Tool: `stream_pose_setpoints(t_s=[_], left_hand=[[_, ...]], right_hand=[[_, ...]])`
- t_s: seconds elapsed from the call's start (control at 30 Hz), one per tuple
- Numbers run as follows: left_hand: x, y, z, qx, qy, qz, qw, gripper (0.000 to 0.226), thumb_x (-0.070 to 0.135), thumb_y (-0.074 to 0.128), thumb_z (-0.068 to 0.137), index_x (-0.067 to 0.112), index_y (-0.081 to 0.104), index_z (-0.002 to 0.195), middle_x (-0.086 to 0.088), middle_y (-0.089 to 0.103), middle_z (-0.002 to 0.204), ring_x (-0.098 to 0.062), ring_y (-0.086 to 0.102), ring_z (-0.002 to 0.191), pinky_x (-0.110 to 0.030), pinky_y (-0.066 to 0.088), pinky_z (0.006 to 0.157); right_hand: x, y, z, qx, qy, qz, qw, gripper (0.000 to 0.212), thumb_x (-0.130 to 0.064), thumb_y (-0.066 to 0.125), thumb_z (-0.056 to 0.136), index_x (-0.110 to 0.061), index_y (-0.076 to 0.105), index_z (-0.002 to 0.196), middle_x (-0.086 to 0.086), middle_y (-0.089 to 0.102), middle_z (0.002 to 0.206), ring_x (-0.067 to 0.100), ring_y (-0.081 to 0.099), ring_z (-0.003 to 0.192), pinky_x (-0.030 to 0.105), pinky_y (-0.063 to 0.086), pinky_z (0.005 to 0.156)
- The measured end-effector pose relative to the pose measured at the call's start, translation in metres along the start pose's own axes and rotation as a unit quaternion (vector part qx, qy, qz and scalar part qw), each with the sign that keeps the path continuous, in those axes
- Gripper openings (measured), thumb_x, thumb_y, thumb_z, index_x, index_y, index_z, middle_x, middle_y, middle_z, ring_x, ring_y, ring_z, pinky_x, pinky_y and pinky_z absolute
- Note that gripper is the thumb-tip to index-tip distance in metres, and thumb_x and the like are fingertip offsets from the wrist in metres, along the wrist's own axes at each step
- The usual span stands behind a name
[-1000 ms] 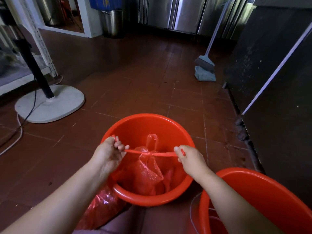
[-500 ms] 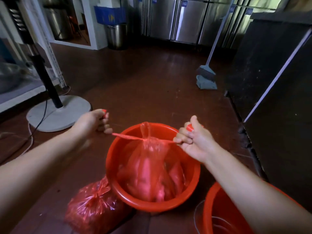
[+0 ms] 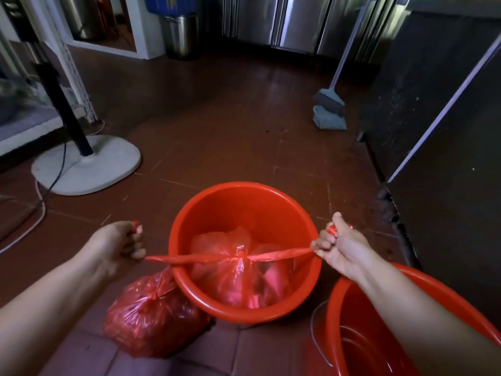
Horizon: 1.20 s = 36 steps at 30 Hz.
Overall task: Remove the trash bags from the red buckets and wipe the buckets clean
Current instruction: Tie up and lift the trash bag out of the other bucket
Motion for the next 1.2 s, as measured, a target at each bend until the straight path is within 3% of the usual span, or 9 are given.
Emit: stream_pose_setpoints(t_s=[0.1,0.2,0.3,0.53,0.7,0.83,0.93,1.03,1.2], left_hand=[[-0.002,0.034,-0.019,-0.111,-0.083,-0.017,0.990,0.017,0.005,0.035,0.085,0.009,0.040,0.068,0.008,0.016,0.039,-0.006,0.003,0.041,-0.011,0.011,0.030],[-0.007,0.081,-0.041,-0.226,-0.127,-0.009,0.966,0.027,0.006,0.043,0.078,-0.002,0.057,0.099,0.007,0.018,0.044,-0.005,0.006,0.043,-0.012,0.014,0.029],[-0.022,0.124,-0.055,-0.319,-0.180,-0.010,0.930,0.041,0.009,0.044,0.082,-0.001,0.058,0.120,0.007,0.016,0.049,-0.004,0.008,0.042,-0.014,0.015,0.028],[-0.044,0.172,-0.073,-0.429,-0.219,-0.011,0.876,0.033,0.010,0.047,0.082,0.009,0.073,0.102,0.006,0.023,0.046,-0.003,0.011,0.040,-0.013,0.014,0.029],[-0.049,0.176,-0.064,-0.410,-0.213,-0.010,0.887,0.017,0.009,0.046,0.084,0.006,0.059,0.073,0.005,0.028,0.043,-0.003,0.013,0.035,-0.013,0.014,0.027],[-0.047,0.170,-0.058,-0.384,-0.237,-0.059,0.890,0.009,0.004,0.057,0.077,0.005,0.053,0.069,0.007,0.019,0.047,-0.004,0.010,0.038,-0.014,0.012,0.028],[-0.046,0.170,-0.061,-0.402,-0.259,-0.098,0.873,0.035,-0.014,0.082,0.050,0.002,0.055,0.066,0.007,0.016,0.050,-0.004,0.011,0.037,-0.015,0.012,0.029],[-0.034,0.167,-0.060,-0.399,-0.263,-0.115,0.871,0.041,-0.018,0.083,0.041,0.002,0.056,0.065,0.008,0.016,0.050,-0.004,0.011,0.038,-0.015,0.013,0.030],[-0.002,0.136,-0.036,-0.252,-0.244,-0.171,0.921,0.015,-0.001,0.056,0.072,0.008,0.047,0.064,0.013,0.014,0.053,-0.002,0.008,0.040,-0.021,0.015,0.031]], right_hand=[[-0.027,0.021,-0.013,-0.037,-0.080,-0.108,0.990,0.052,-0.037,0.036,0.101,-0.013,0.056,0.060,0.008,0.059,0.052,0.021,0.063,0.055,0.038,0.049,0.068],[-0.047,0.062,-0.030,-0.076,-0.157,-0.252,0.952,0.058,-0.043,0.039,0.099,-0.012,0.073,0.062,0.010,0.065,0.072,0.022,0.057,0.076,0.034,0.046,0.076],[-0.052,0.105,-0.047,-0.123,-0.191,-0.293,0.929,0.044,-0.051,0.051,0.089,-0.016,0.075,0.077,0.012,0.058,0.079,0.030,0.048,0.083,0.048,0.042,0.092],[-0.054,0.132,-0.052,-0.151,-0.197,-0.255,0.934,0.030,-0.042,0.058,0.088,-0.019,0.075,0.077,-0.007,0.044,0.059,0.016,0.043,0.071,0.033,0.043,0.071],[-0.037,0.133,-0.045,-0.193,-0.189,-0.202,0.941,0.038,-0.047,0.054,0.082,-0.013,0.071,0.078,-0.010,0.052,0.058,0.006,0.046,0.065,0.023,0.039,0.066],[0.005,0.113,-0.030,-0.201,-0.088,-0.107,0.970,0.057,-0.050,0.023,0.097,-0.006,0.058,0.089,0.012,0.068,0.081,0.020,0.063,0.075,0.031,0.047,0.073],[0.051,0.100,-0.028,-0.198,-0.066,-0.181,0.961,0.039,-0.027,0.027,0.104,-0.012,0.061,0.094,0.004,0.068,0.081,0.013,0.061,0.072,0.021,0.048,0.066],[0.072,0.100,-0.031,-0.240,-0.110,-0.333,0.905,0.025,-0.005,0.036,0.100,-0.019,0.057,0.094,-0.015,0.061,0.069,-0.009,0.053,0.064,0.008,0.039,0.062],[0.062,0.092,-0.030,-0.260,-0.127,-0.347,0.892,0.019,-0.005,0.037,0.098,-0.022,0.046,0.095,-0.005,0.066,0.070,0.002,0.052,0.060,0.016,0.035,0.058]])
Point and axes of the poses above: each hand's wrist, its own z-axis towards the middle knuckle, its own y-axis out of the palm, x = y × z, the point moved 7 cm from there along z, towards the middle knuckle
